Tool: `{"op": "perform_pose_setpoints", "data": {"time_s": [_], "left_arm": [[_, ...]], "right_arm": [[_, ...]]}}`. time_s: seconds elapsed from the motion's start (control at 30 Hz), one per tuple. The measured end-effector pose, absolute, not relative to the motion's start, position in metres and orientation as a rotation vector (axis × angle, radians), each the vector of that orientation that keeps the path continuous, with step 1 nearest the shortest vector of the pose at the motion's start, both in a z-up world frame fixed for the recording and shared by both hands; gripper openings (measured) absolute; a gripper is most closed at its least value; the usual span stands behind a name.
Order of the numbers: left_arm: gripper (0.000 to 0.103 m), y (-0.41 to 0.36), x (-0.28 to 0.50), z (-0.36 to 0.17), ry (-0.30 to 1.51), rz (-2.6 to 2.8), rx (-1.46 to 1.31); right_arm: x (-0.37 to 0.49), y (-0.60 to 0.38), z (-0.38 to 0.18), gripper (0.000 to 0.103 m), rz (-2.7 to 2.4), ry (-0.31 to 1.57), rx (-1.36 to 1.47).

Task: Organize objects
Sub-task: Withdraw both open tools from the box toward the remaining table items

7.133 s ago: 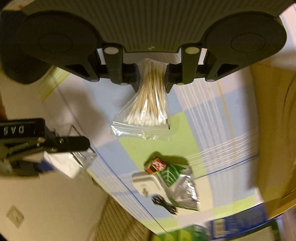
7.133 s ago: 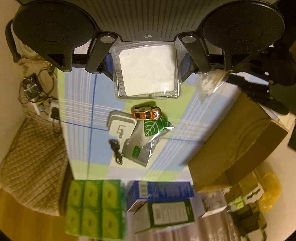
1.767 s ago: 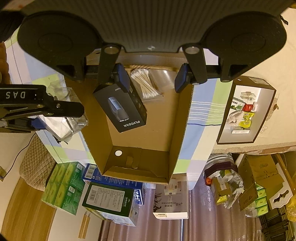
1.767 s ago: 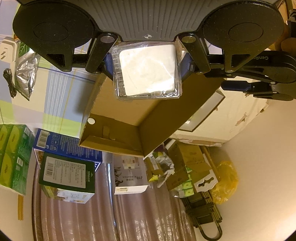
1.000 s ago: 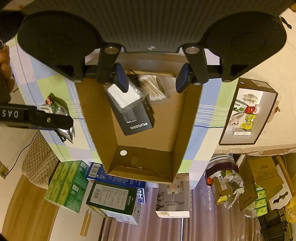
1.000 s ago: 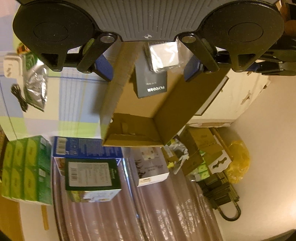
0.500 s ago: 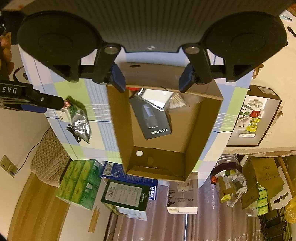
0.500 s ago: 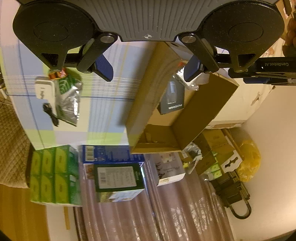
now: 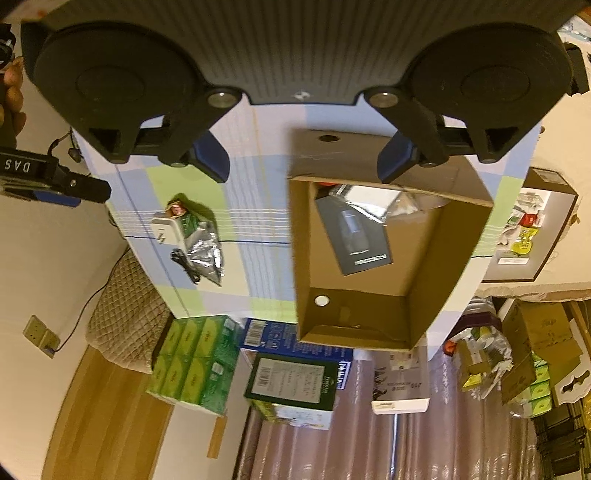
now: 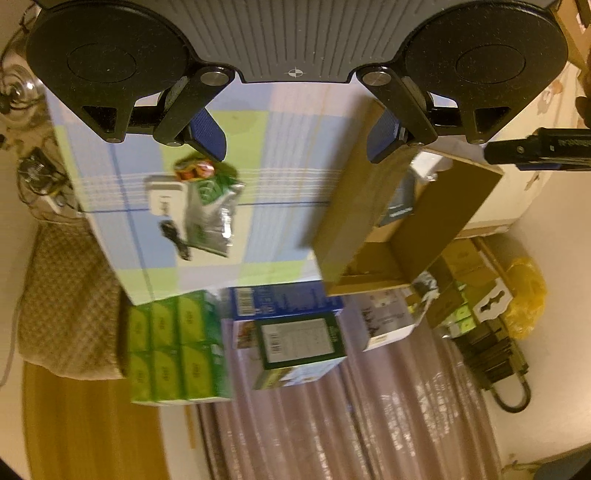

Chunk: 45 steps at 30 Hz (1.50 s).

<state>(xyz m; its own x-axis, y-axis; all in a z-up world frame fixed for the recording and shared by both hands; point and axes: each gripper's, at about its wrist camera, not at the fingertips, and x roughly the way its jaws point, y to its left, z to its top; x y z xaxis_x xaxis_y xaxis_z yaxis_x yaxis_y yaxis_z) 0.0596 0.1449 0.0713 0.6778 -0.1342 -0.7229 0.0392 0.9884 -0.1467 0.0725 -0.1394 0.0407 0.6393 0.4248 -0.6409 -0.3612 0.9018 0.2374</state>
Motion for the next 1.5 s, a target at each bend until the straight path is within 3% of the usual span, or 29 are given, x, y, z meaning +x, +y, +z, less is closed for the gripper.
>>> {"op": "perform_pose_setpoints", "data": {"time_s": [0.27, 1.5], "left_arm": [[0.102, 0.114, 0.057, 0.075, 0.788, -0.135, -0.127], [0.102, 0.001, 0.125, 0.04, 0.853, -0.291, -0.001]], "right_arm": [[0.063, -0.191, 0.037, 0.08, 0.359, 0.76, 0.139], [0.098, -0.271, 0.004, 0.08, 0.246, 0.79, 0.199]]}}
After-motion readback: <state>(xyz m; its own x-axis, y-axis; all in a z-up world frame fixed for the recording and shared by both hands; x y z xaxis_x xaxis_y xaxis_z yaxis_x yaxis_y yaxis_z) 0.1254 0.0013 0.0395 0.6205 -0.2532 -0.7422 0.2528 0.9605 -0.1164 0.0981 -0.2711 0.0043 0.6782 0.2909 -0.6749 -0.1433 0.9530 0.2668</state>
